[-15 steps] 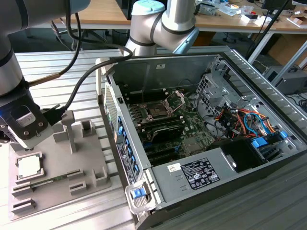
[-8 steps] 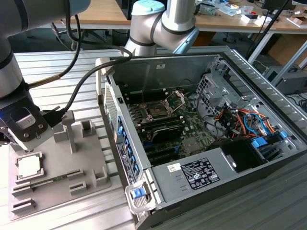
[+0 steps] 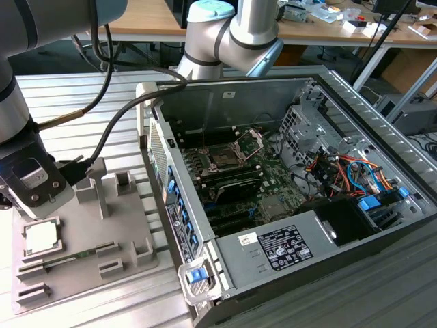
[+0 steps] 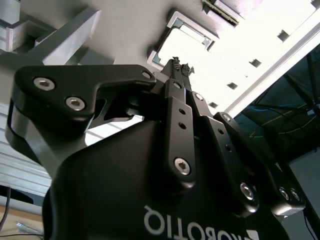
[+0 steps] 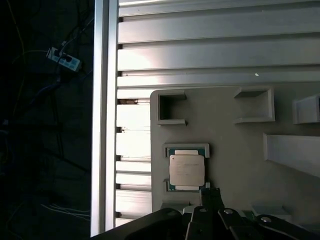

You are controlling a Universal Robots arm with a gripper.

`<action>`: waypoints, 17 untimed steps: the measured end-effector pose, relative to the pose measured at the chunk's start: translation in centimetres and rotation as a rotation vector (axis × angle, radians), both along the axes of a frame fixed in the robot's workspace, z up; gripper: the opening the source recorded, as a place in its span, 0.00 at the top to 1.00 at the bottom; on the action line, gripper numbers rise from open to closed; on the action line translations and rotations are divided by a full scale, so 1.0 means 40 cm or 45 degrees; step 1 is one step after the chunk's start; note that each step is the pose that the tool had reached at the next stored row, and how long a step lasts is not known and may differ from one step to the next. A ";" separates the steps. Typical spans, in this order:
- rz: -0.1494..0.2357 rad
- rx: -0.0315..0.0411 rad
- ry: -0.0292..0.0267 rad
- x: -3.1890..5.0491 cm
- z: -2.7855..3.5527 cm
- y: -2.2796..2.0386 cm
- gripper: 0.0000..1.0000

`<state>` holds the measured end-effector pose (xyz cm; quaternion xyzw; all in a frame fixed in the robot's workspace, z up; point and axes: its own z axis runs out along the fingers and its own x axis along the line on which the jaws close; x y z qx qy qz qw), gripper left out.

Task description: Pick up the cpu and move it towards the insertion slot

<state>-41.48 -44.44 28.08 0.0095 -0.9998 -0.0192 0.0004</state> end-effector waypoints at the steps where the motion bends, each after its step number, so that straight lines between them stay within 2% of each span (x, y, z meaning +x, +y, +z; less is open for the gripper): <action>1: 0.000 0.0000 0.0001 -0.001 0.000 0.000 0.89; 17: 0.000 0.0000 0.0001 -0.012 -0.010 -0.002 0.89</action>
